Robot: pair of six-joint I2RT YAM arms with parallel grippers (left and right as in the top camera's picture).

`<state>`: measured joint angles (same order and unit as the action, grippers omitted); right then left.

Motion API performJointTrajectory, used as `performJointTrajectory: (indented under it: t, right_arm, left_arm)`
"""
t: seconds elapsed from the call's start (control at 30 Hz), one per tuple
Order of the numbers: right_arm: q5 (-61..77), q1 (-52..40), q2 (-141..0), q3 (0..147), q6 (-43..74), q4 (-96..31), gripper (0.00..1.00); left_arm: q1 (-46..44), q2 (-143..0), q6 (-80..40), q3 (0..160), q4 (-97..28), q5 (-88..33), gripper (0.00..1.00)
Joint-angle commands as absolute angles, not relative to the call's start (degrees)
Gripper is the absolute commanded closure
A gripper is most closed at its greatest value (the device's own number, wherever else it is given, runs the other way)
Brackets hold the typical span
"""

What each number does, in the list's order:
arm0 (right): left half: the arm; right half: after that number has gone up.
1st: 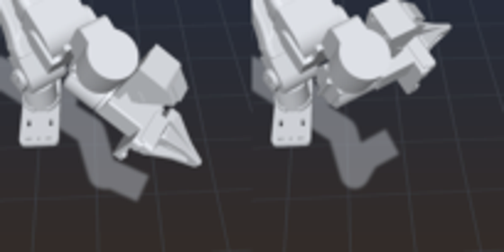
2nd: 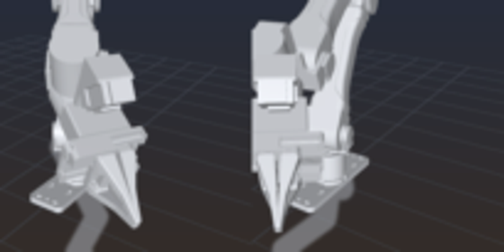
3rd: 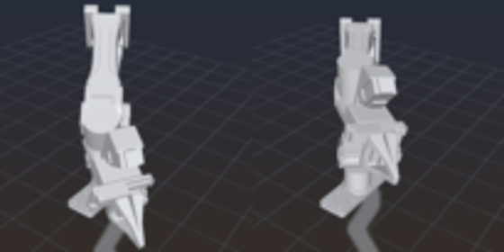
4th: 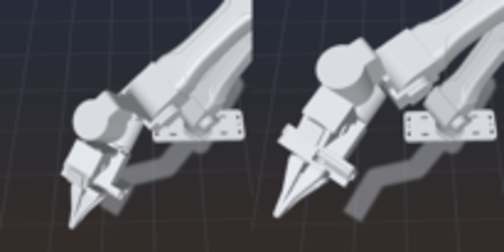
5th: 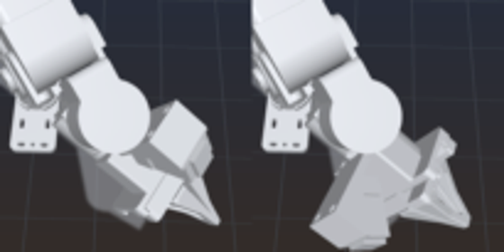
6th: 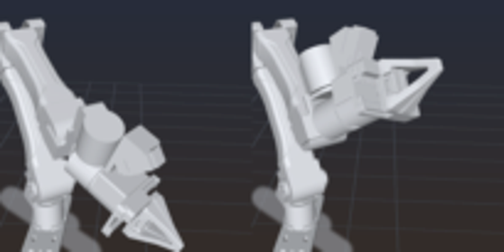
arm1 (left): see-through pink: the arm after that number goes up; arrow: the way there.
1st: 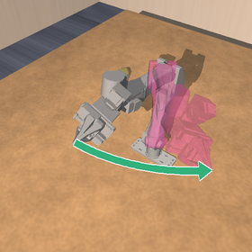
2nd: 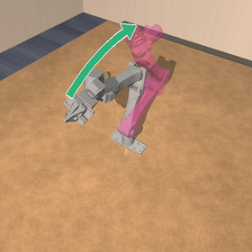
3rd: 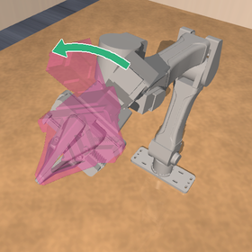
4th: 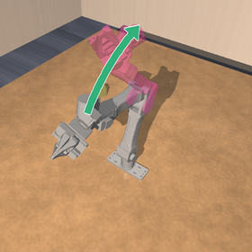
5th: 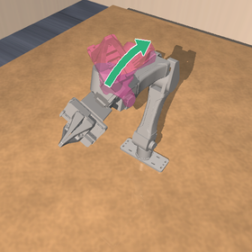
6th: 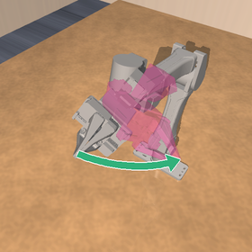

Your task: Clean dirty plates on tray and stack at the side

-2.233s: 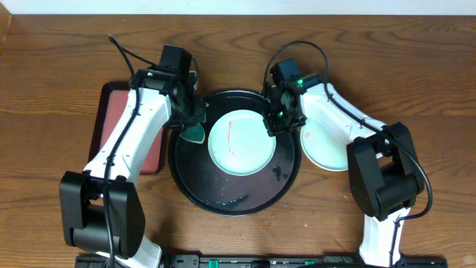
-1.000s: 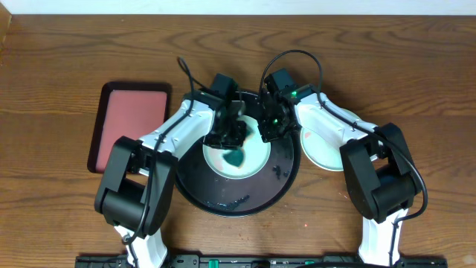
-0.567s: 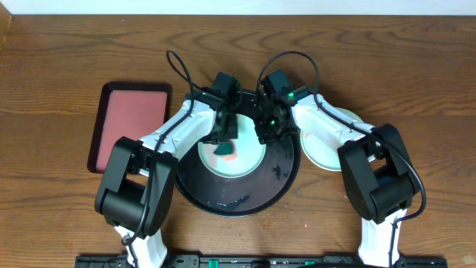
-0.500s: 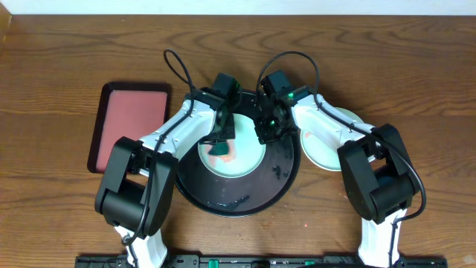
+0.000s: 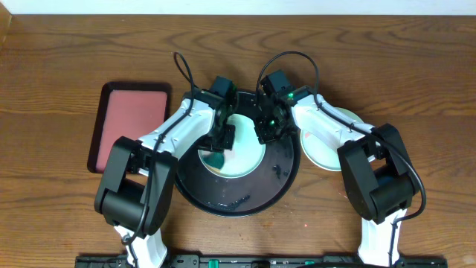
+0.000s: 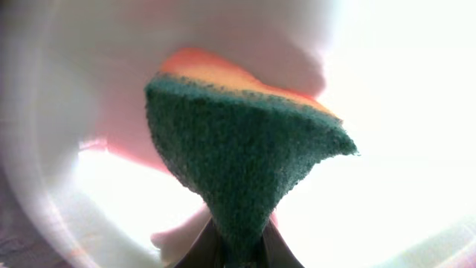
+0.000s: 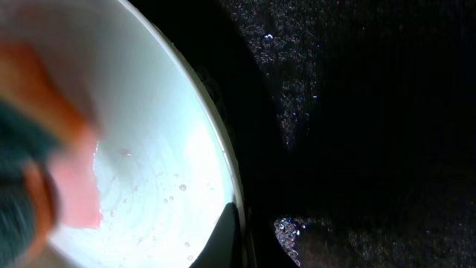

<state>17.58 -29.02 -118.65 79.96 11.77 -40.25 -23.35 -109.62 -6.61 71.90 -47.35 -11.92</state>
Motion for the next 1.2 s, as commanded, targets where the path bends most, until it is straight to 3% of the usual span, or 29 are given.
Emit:
performJointTrajectory:
  t: [0.0,0.13,0.37,0.43,0.83,1.17]
  right_arm:
    - [17.4,-29.6,-119.2,78.9,12.0,-40.9,0.99]
    - [17.4,-29.6,-119.2,78.9,12.0,-40.9,0.99]
    - [17.4,-29.6,-119.2,78.9,12.0,-40.9,0.99]
    - [17.4,-29.6,-119.2,78.9,12.0,-40.9,0.99]
    - [17.3,-29.6,-119.2,78.9,12.0,-40.9,0.99]
    - [17.0,-29.6,-117.6,79.9,12.7,-41.5,0.99]
  left_arm:
    - [-23.7,-110.5,3.9,71.4,-45.7,-24.6,0.93]
    - [-23.5,-110.5,2.6,71.4,-39.9,-20.0,0.92]
    - [-23.5,-110.5,-19.6,71.5,-36.0,10.0,0.93]
    - [-23.5,-110.3,-23.2,72.4,-37.6,12.9,0.93]
    - [-20.7,-103.7,-23.9,84.7,-52.4,13.2,0.93]
    - [-16.1,-99.5,-23.9,85.1,-54.4,13.1,0.93]
